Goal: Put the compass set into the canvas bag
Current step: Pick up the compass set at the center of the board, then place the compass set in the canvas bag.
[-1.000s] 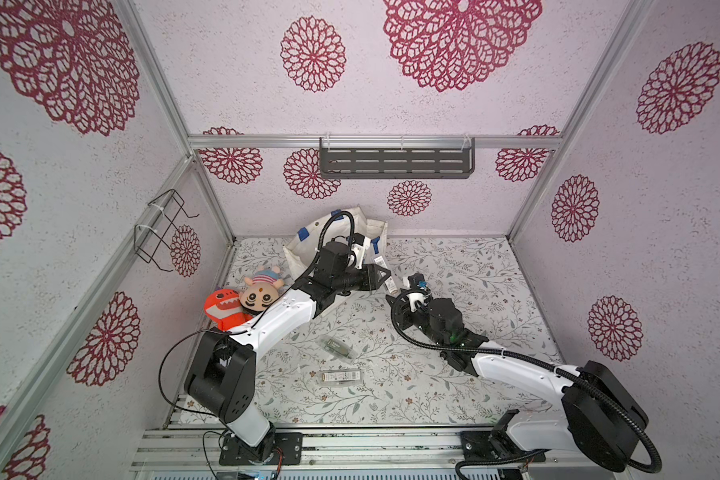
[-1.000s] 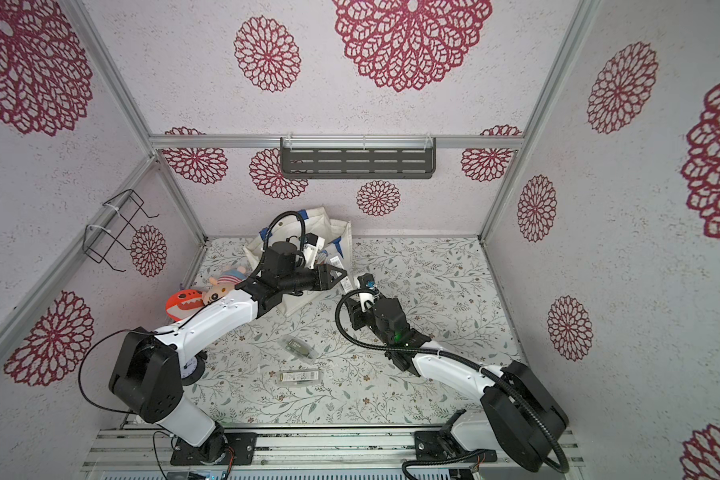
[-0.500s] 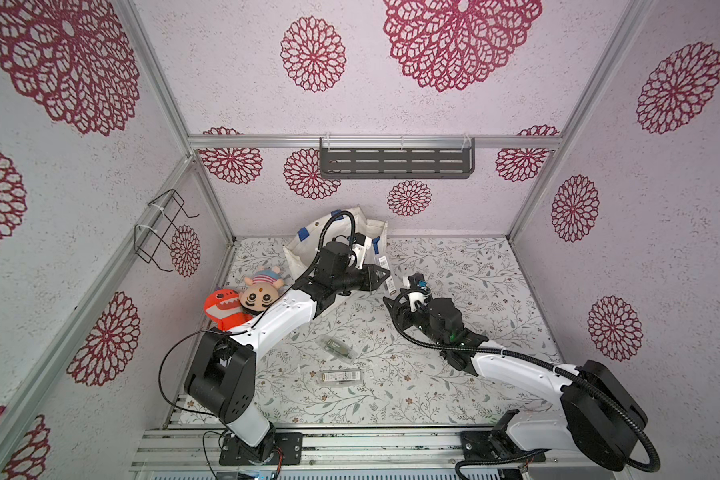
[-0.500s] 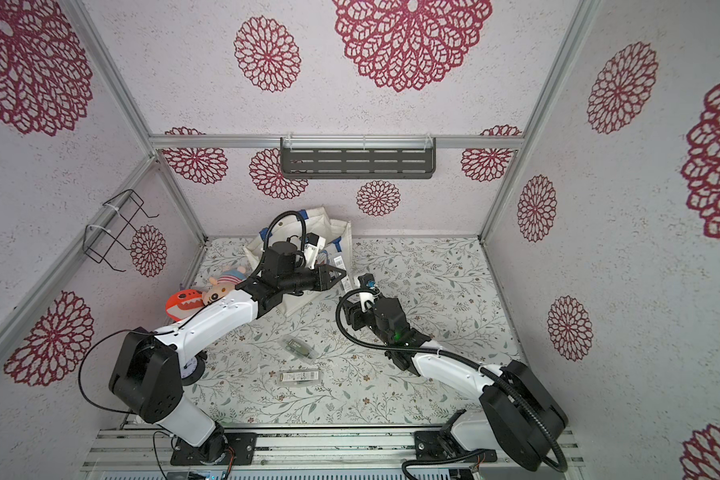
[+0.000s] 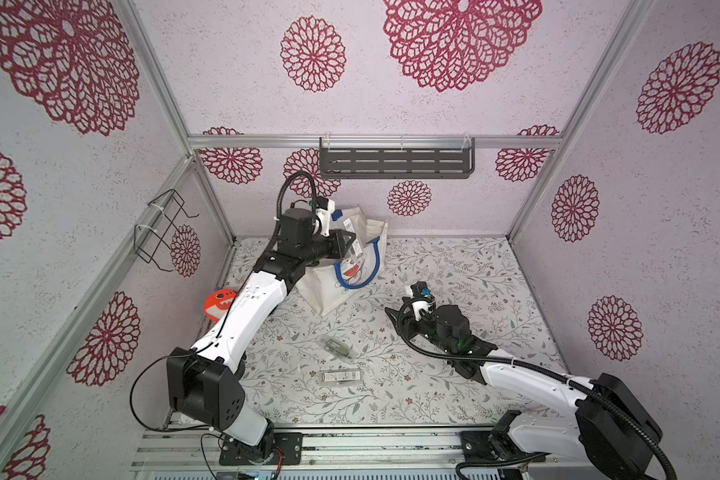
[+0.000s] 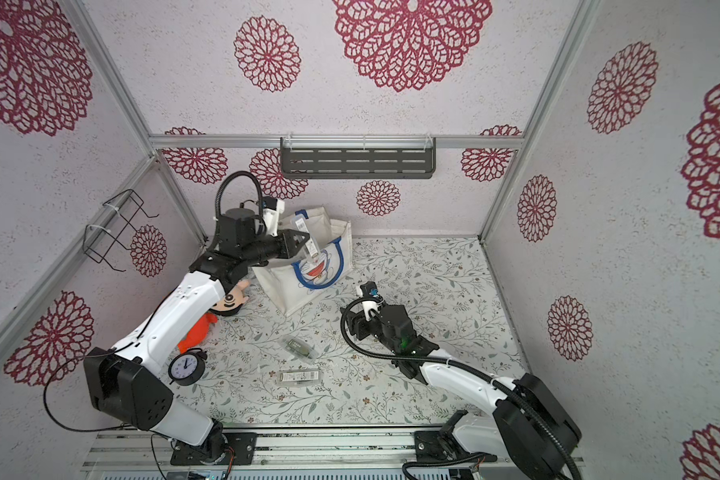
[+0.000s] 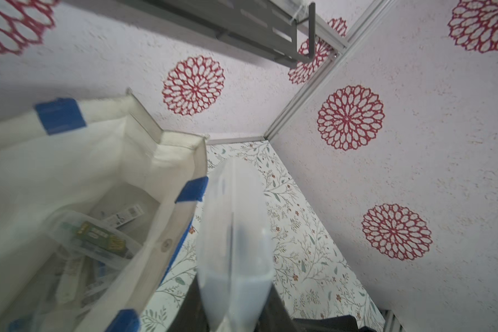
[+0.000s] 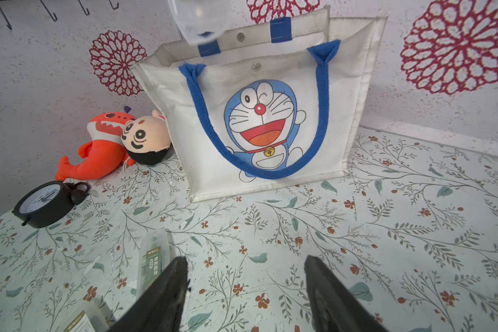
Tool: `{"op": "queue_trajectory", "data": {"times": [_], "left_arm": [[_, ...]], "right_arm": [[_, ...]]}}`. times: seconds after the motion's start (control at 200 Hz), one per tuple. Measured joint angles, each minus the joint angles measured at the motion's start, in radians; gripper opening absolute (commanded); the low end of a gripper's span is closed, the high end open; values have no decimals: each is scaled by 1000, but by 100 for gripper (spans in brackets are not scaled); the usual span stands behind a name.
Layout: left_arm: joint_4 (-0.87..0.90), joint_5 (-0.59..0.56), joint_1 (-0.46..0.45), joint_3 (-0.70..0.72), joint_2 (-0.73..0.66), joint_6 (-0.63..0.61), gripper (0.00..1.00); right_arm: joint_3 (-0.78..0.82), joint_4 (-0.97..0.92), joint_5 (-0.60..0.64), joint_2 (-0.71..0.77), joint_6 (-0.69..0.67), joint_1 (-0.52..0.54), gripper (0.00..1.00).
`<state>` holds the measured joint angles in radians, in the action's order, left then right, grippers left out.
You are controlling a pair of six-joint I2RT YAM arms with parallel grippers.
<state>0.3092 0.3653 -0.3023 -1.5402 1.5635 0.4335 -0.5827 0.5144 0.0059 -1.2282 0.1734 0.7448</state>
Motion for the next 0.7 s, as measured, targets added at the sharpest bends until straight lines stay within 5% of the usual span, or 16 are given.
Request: {"op": "queue_trajectory", "data": {"times": [0.25, 0.7], "left_arm": [[54, -51, 103, -175, 132, -95, 24], [175, -101, 98, -333, 519, -205, 28]], "right_arm": [[0, -17, -29, 0, 0, 0, 66], [0, -59, -38, -45, -24, 0, 65]]}}
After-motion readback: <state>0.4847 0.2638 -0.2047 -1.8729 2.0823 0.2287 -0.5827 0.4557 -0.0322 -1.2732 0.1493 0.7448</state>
